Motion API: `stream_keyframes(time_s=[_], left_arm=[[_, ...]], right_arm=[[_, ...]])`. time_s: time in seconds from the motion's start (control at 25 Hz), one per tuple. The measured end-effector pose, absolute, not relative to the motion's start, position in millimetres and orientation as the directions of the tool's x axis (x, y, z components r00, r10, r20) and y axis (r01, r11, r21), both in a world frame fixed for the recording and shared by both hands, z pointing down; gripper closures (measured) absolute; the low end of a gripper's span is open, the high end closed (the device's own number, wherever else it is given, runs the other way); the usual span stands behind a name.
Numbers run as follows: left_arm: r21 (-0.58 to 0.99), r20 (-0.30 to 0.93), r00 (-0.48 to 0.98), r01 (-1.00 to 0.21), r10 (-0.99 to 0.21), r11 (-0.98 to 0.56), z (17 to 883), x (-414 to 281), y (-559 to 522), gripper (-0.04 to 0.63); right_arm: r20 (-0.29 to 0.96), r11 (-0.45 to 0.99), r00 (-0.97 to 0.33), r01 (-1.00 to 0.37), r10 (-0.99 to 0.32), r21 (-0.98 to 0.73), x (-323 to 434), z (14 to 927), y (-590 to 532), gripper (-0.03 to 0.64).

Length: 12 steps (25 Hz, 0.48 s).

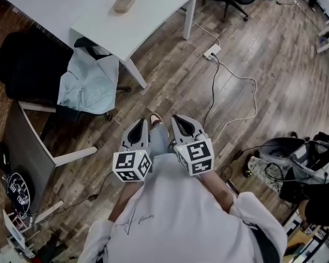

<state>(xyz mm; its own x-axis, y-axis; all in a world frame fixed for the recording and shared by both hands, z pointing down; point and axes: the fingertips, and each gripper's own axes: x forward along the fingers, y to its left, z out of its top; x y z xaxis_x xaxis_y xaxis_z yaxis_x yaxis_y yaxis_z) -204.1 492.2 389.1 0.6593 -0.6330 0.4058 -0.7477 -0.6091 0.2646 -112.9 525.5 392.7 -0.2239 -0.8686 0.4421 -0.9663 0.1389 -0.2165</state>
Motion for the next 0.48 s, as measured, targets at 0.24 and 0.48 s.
stream_keyframes(time_s=[0.24,0.48], left_arm=[[0.296,0.403,0.671,-0.739,-0.622,-0.605,390,-195,461,0.588],[0.301,0.4,0.688,-0.723,-0.606,-0.622,389,-184,423,0.588]], right_arm=[[0.451,0.136,-0.227,-0.965,-0.863,-0.225,-97,392,504,0.607],[0.463,0.111,-0.203,-0.97,-0.863,-0.218,-80,394,470,0.607]])
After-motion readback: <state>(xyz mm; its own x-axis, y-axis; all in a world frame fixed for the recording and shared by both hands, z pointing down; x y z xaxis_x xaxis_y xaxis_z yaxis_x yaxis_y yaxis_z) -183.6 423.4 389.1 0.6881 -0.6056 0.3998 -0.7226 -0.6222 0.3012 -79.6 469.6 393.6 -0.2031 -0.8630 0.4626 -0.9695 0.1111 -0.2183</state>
